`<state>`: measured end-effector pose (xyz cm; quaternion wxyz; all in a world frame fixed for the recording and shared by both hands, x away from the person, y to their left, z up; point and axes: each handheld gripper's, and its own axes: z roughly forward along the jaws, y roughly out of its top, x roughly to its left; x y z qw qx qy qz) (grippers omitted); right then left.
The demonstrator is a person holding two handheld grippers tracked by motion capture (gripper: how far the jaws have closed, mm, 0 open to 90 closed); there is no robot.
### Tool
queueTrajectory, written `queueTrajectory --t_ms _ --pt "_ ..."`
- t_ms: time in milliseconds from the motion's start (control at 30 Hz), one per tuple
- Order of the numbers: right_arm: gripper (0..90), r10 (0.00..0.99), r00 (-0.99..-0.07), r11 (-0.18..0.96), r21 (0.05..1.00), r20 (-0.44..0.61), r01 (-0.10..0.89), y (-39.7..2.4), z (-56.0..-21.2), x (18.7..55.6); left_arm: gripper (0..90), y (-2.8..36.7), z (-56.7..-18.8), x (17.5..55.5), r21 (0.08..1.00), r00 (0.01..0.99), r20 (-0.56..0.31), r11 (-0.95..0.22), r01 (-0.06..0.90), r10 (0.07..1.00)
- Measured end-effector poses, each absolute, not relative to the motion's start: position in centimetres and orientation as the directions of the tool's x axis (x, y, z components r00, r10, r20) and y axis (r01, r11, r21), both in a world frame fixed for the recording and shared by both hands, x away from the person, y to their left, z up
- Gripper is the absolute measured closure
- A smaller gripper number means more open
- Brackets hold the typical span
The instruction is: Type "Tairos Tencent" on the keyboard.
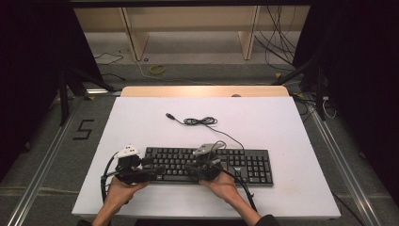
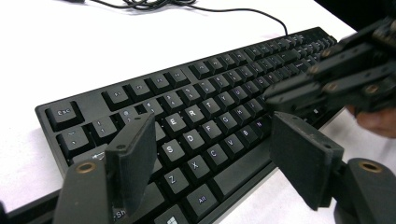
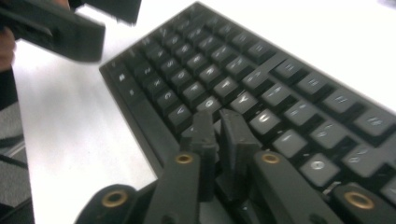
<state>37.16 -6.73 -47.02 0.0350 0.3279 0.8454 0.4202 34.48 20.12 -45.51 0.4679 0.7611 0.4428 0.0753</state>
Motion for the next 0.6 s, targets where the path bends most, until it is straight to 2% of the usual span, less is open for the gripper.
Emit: queueTrajectory --t_ms 100,300,500,600 --pt "80.5 0.592 -0.774 0.406 0.747 0.224 0.527 -7.5 -46.5 37.3 34.2 20.0 -45.5 34.5 0.778 0.602 -0.303 -0.173 0.605 0.739" --pt "65.6 0.598 -0.764 0.373 0.759 0.243 0.534 -8.7 -45.9 37.6 40.6 19.7 -45.6 34.5 0.773 0.611 -0.302 -0.188 0.606 0.732" --pt "52.3 0.61 -0.755 0.361 0.765 0.239 0.534 -9.3 -45.6 37.7 51.2 19.2 -45.8 34.7 0.762 0.623 -0.295 -0.214 0.611 0.725" --pt "49.0 0.612 -0.755 0.357 0.77 0.235 0.529 -9.4 -45.6 37.6 57.6 19.0 -45.9 34.8 0.755 0.629 -0.292 -0.23 0.614 0.72"
